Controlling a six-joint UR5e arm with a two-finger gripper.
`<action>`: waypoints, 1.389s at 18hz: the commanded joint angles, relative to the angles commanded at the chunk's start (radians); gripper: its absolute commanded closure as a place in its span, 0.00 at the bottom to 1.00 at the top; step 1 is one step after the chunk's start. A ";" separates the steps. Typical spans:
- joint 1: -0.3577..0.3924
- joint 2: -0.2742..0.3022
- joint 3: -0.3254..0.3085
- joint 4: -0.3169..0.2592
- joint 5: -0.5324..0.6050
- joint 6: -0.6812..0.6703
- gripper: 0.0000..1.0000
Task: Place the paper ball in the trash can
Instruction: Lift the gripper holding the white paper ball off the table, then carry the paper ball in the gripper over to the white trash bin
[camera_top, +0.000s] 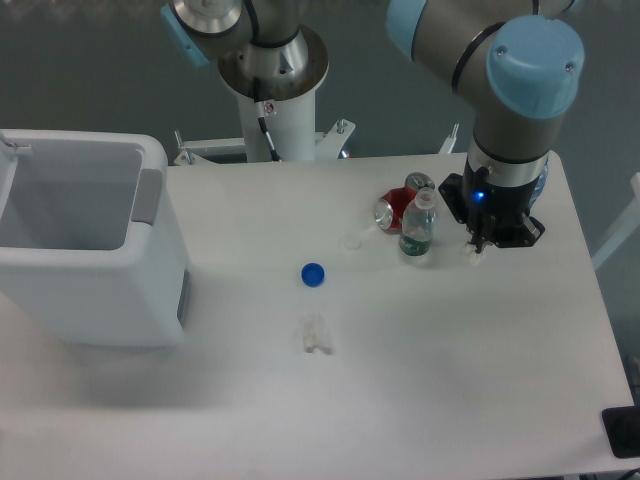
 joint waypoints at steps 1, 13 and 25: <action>0.000 0.002 -0.005 0.000 -0.005 0.000 1.00; -0.026 0.119 -0.081 0.023 -0.130 -0.080 1.00; -0.185 0.327 -0.175 0.025 -0.374 -0.350 1.00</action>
